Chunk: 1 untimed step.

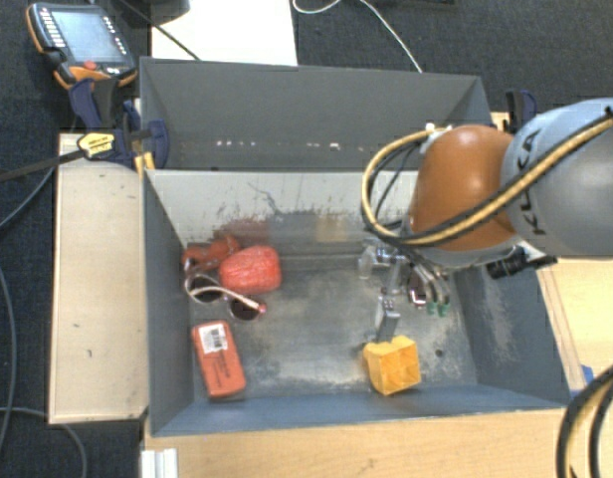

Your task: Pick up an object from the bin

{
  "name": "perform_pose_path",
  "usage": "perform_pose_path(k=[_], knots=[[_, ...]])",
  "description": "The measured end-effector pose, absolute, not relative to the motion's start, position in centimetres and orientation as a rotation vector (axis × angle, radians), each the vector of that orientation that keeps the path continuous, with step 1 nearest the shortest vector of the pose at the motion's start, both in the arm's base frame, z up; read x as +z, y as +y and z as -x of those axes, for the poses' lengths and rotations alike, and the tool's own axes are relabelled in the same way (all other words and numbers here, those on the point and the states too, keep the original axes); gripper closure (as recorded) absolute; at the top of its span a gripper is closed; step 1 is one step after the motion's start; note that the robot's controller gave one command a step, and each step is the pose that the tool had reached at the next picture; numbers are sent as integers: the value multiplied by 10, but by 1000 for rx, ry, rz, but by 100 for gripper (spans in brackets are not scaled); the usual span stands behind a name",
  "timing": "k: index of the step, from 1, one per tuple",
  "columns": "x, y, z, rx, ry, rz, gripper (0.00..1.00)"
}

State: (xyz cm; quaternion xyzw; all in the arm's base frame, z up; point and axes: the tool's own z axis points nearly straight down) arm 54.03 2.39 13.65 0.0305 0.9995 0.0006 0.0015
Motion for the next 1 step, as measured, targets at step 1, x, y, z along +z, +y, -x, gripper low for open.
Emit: perform_pose_path(k=[1], knots=[[107,-68,-541,3,3135,-71,0]])
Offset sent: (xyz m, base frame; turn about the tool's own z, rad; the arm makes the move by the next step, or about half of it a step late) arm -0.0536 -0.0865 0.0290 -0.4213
